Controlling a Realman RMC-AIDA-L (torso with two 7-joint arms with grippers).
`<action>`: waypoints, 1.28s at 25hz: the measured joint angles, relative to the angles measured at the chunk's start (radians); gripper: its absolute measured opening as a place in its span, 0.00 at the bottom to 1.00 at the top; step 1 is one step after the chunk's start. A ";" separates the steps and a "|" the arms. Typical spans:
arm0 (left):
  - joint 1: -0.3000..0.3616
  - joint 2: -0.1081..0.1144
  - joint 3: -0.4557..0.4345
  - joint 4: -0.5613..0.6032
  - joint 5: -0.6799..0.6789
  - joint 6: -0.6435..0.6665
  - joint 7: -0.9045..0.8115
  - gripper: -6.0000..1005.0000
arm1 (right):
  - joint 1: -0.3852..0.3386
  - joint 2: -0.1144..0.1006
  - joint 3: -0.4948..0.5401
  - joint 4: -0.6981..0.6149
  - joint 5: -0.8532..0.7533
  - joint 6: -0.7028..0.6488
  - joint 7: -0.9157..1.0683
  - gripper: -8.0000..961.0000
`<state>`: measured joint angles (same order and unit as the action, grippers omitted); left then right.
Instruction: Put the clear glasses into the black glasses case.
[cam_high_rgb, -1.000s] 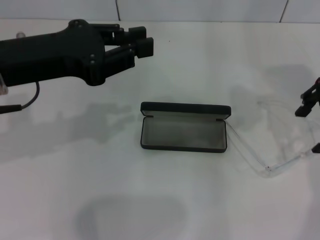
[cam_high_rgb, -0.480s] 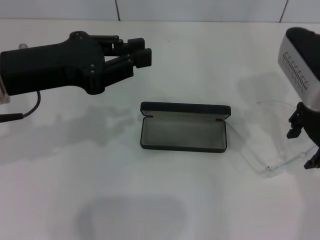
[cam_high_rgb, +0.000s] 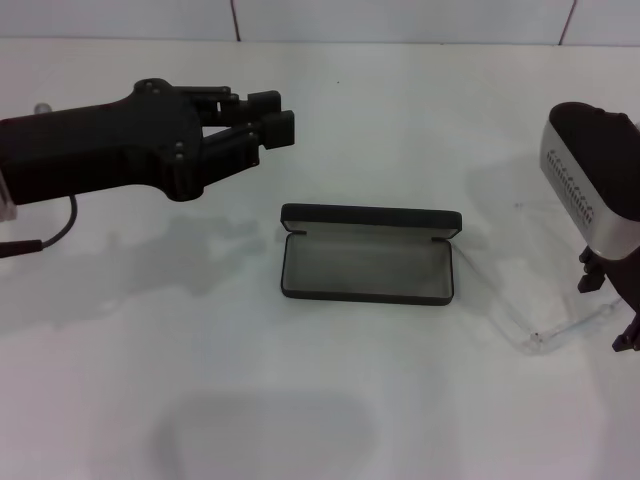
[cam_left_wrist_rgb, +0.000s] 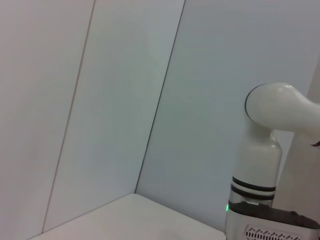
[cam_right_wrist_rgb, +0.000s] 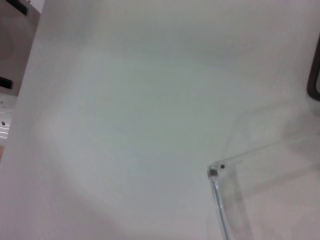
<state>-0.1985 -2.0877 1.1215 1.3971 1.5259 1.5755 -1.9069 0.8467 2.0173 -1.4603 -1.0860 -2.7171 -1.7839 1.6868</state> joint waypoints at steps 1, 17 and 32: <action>0.000 0.000 0.000 -0.003 0.000 0.000 0.000 0.24 | 0.000 0.000 -0.003 0.001 0.000 0.001 0.000 0.73; -0.001 0.002 0.001 -0.033 0.002 0.005 0.000 0.24 | 0.000 0.003 -0.023 0.037 0.006 0.040 -0.006 0.44; 0.002 0.002 -0.008 -0.043 0.000 0.037 0.000 0.24 | -0.035 0.011 -0.025 -0.033 0.042 0.000 0.029 0.13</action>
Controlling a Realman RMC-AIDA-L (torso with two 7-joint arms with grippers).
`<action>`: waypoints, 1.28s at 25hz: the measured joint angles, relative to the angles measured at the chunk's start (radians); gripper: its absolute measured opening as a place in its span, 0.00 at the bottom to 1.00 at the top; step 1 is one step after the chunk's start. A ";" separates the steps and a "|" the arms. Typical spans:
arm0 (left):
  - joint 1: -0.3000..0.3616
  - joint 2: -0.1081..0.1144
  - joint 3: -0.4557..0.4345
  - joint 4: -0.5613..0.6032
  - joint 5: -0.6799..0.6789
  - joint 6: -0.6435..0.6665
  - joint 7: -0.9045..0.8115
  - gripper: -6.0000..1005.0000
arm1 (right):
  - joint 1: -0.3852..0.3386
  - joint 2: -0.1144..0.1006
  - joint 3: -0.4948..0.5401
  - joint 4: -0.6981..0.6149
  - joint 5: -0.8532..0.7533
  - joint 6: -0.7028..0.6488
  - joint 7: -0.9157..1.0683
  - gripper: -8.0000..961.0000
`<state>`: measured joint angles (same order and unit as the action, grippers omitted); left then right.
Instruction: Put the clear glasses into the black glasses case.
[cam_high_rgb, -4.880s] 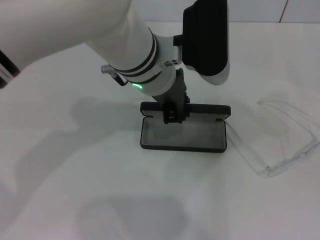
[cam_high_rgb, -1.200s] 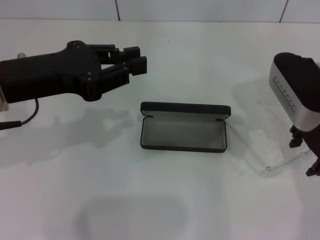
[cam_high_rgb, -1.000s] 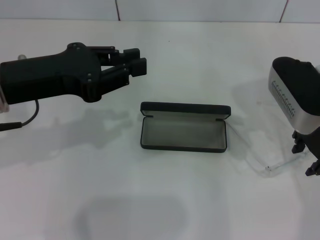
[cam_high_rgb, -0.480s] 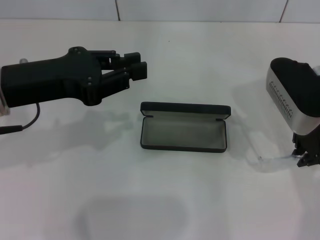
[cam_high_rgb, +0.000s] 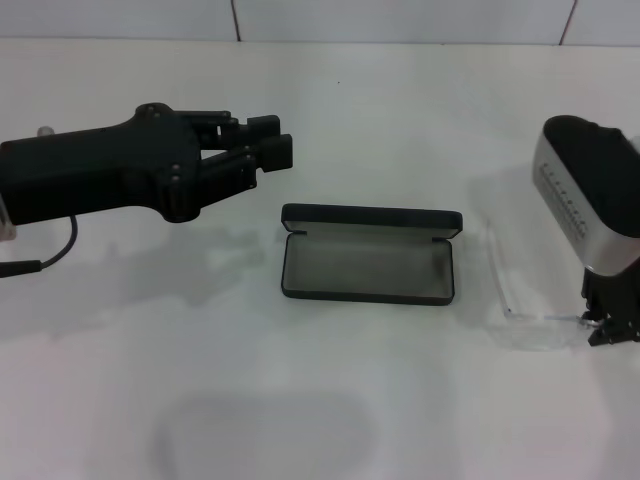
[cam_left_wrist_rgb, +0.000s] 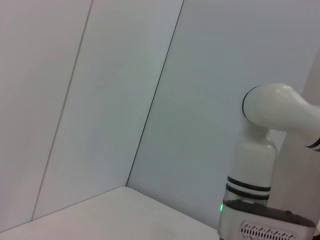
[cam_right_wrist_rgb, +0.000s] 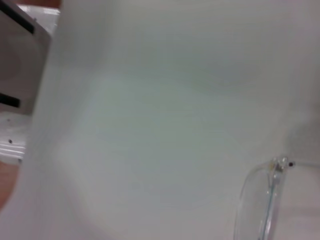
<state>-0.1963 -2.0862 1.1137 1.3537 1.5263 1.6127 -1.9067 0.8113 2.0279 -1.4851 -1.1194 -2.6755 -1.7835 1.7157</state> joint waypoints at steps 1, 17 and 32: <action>0.000 0.000 0.000 -0.001 0.000 0.001 0.000 0.24 | -0.015 0.000 0.000 -0.037 0.007 -0.027 0.013 0.13; -0.013 0.001 -0.002 -0.015 -0.081 0.039 0.069 0.24 | -0.198 -0.008 0.365 -0.516 0.411 -0.364 0.124 0.13; -0.170 -0.002 0.011 -0.174 -0.251 0.182 0.136 0.17 | -0.277 -0.004 0.342 -0.195 0.999 -0.168 -0.187 0.13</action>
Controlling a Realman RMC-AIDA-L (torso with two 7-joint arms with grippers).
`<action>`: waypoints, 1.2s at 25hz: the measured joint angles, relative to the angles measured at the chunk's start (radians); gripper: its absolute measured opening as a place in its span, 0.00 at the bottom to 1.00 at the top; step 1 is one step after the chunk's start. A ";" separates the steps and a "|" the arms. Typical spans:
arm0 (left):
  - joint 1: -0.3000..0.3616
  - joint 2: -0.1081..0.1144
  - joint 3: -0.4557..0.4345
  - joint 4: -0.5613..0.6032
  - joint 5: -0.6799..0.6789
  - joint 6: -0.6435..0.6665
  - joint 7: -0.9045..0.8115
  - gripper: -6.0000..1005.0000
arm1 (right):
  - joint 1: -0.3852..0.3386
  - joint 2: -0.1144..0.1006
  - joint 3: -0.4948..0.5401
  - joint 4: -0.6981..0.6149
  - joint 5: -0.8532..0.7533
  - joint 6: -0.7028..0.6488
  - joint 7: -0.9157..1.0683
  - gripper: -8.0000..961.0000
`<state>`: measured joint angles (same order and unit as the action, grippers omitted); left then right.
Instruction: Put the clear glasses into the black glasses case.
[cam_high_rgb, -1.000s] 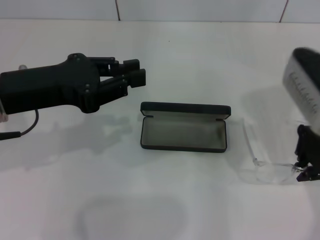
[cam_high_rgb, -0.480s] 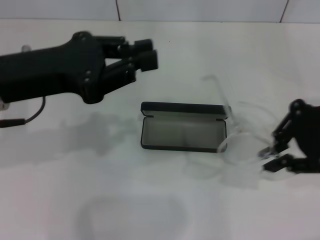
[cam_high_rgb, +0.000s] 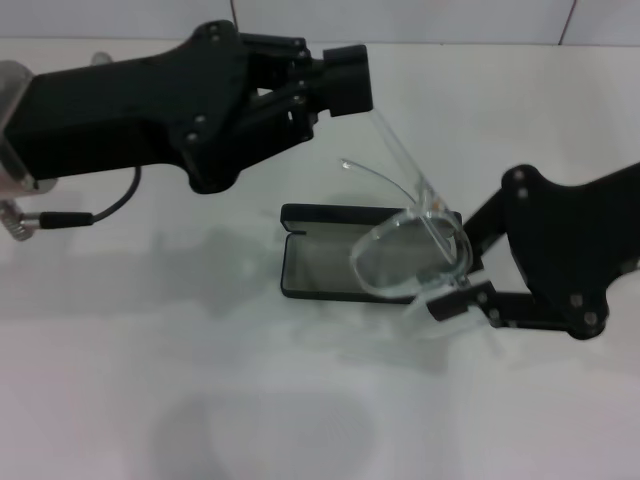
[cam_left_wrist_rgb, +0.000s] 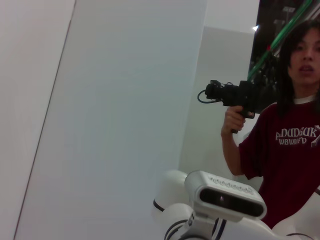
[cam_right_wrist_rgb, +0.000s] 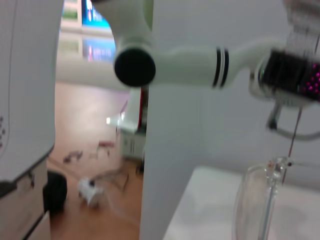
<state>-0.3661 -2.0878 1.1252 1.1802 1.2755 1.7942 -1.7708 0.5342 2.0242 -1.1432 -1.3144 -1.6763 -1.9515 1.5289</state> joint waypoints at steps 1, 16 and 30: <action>-0.005 0.000 0.001 -0.013 0.002 0.000 0.006 0.16 | 0.004 -0.001 0.000 0.024 0.020 0.003 -0.017 0.13; -0.056 0.001 0.051 -0.105 0.026 0.013 0.073 0.09 | 0.055 -0.002 -0.003 0.127 0.082 0.006 -0.070 0.13; -0.059 0.000 0.078 -0.110 0.027 0.030 0.070 0.09 | 0.066 -0.004 0.006 0.184 0.085 0.008 -0.098 0.13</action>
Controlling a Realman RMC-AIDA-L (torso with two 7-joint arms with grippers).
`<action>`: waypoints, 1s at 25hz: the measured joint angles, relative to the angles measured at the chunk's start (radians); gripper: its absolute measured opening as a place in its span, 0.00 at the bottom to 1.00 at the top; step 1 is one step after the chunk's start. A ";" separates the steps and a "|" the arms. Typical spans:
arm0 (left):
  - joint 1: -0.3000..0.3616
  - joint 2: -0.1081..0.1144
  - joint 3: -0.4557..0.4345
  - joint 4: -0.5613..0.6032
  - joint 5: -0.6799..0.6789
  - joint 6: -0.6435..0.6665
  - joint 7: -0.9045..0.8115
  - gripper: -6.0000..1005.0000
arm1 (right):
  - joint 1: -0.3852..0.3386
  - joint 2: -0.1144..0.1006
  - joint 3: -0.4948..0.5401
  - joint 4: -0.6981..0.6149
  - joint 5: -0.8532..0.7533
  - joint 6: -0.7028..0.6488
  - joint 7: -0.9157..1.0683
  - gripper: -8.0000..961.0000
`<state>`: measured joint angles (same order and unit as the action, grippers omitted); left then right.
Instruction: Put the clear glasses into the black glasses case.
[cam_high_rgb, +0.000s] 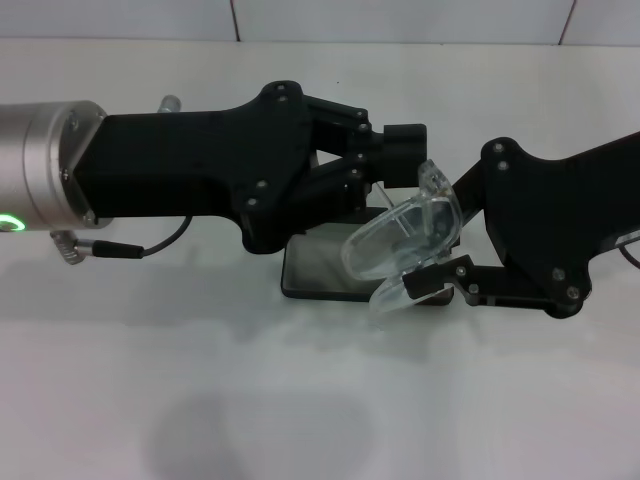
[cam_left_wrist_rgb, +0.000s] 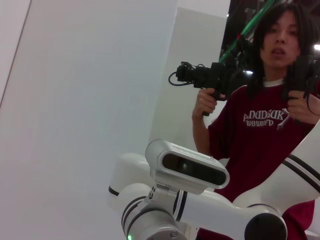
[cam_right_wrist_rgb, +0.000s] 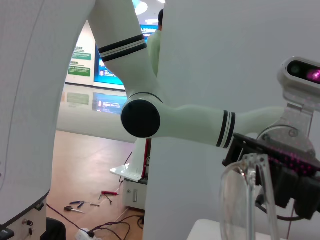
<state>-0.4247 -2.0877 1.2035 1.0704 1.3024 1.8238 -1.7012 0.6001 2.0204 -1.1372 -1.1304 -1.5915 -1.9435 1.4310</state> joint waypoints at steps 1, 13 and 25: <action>0.000 0.000 0.000 0.000 0.000 0.000 0.000 0.09 | 0.001 0.000 0.000 0.001 0.000 0.000 -0.001 0.13; 0.019 0.001 -0.171 0.000 -0.007 0.000 0.034 0.09 | -0.023 0.000 0.000 0.003 0.005 -0.002 -0.040 0.13; 0.015 0.002 -0.375 -0.188 -0.061 -0.021 0.094 0.09 | -0.153 0.004 -0.025 0.032 0.210 -0.158 -0.486 0.14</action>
<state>-0.4096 -2.0853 0.8287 0.8822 1.2418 1.8027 -1.6075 0.4466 2.0247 -1.1617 -1.0985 -1.3811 -2.1019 0.9450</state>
